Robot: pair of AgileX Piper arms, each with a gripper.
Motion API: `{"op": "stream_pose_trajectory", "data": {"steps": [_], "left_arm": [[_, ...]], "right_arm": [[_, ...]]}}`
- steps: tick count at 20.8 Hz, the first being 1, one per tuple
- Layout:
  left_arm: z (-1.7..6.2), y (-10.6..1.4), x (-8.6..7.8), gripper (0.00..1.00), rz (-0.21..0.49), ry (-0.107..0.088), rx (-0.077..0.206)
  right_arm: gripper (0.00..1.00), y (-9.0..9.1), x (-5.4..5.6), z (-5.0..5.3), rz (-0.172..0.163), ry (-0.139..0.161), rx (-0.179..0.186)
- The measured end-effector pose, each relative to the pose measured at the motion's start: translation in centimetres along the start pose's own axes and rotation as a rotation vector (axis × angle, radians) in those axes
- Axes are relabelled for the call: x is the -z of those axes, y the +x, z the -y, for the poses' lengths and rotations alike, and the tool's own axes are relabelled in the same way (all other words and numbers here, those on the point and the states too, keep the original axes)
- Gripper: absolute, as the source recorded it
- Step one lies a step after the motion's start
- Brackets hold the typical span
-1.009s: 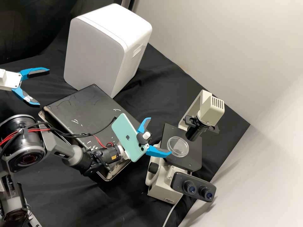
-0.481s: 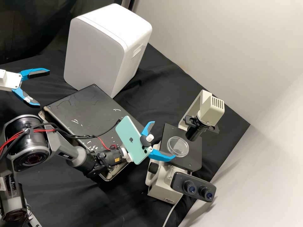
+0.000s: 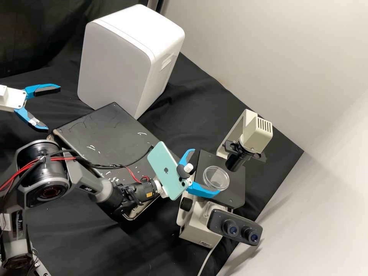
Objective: Place the petri dish on the bench
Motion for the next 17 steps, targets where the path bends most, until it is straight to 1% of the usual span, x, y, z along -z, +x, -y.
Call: {"op": "stream_pose_trajectory", "data": {"steps": [2,4,6,7,8,11,13,14,15,17], "left_arm": [[0.00,0.0,0.0,1.00,0.000,0.000,0.000],[0.07,0.0,0.0,1.00,0.000,-0.002,0.004],[0.11,0.0,0.0,1.00,0.001,-0.003,0.005],[0.11,0.0,0.0,1.00,0.001,-0.003,0.005],[0.11,0.0,0.0,1.00,0.001,-0.003,0.005],[0.11,0.0,0.0,1.00,0.001,-0.003,0.005],[0.13,0.0,0.0,1.00,0.001,-0.003,0.007],[0.14,0.1,0.0,1.00,0.001,-0.004,0.007],[0.14,0.1,0.0,1.00,0.002,-0.004,0.007],[0.14,0.1,0.0,1.00,0.002,-0.004,0.007]], "right_arm": [[1.00,0.6,0.0,-0.1,-0.002,-0.002,-0.008],[1.00,1.1,-0.4,0.0,0.012,-0.009,-0.015],[1.00,1.6,-0.7,0.3,0.024,-0.017,-0.008],[1.00,1.8,-0.9,0.4,0.035,-0.022,-0.007],[1.00,2.0,-1.1,0.5,0.051,-0.020,-0.001],[1.00,2.5,-1.6,0.6,0.075,-0.011,-0.003],[1.00,2.7,-1.8,0.7,0.080,-0.010,-0.003],[1.00,2.8,-1.9,0.8,0.081,-0.017,-0.002],[1.00,3.0,-1.9,0.8,0.079,-0.032,-0.003],[1.00,3.3,-2.1,1.0,0.082,-0.037,0.000]]}}
